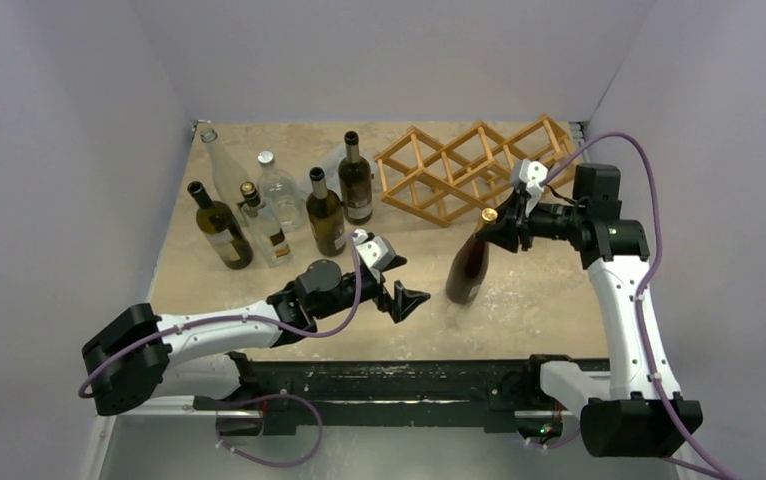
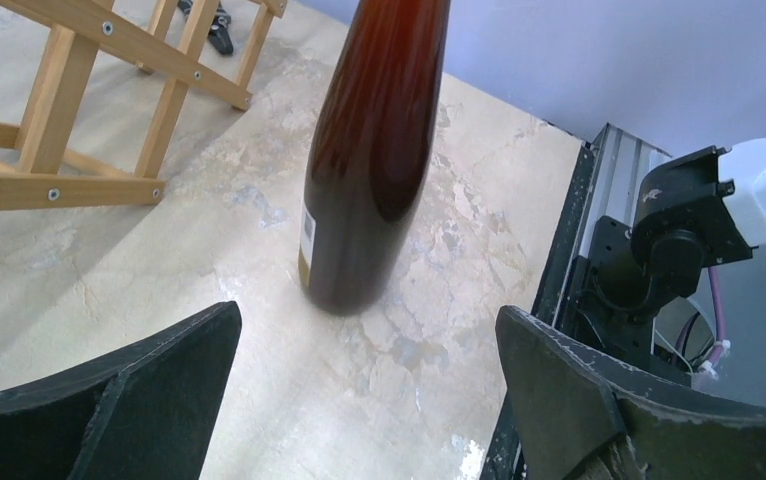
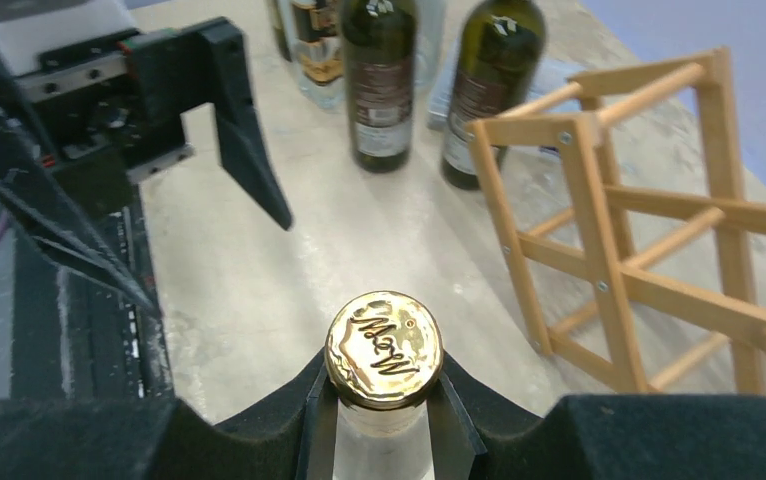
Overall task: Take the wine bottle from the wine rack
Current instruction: Pick up the wine bottle from the wine rack, then place the wine bottle at the center of the board.
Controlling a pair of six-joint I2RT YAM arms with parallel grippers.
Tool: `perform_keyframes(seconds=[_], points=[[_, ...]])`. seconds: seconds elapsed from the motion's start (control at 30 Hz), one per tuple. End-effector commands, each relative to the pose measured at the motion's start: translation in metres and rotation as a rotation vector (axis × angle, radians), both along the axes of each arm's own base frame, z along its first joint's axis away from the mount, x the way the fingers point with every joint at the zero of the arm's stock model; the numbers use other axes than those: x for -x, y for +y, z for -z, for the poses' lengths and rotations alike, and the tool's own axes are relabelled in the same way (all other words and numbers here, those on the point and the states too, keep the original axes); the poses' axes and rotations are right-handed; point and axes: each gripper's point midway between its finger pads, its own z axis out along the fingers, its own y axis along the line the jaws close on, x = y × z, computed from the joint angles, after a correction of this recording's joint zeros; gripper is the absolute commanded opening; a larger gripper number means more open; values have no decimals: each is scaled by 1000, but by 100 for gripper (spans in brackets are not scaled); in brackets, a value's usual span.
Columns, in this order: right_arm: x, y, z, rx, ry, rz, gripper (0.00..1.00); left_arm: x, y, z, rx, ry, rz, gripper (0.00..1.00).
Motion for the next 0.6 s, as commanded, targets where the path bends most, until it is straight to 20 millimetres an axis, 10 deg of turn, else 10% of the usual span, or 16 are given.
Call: perform_keyframes(seconds=[0.0,0.57], points=[[-22,-16,-65,-8,-241,63,0,4,12,-7,-25,-36,-5,100],[-99,-115,-83,75,-278,514,0,17,45,-18,-43,-32,-38,100]])
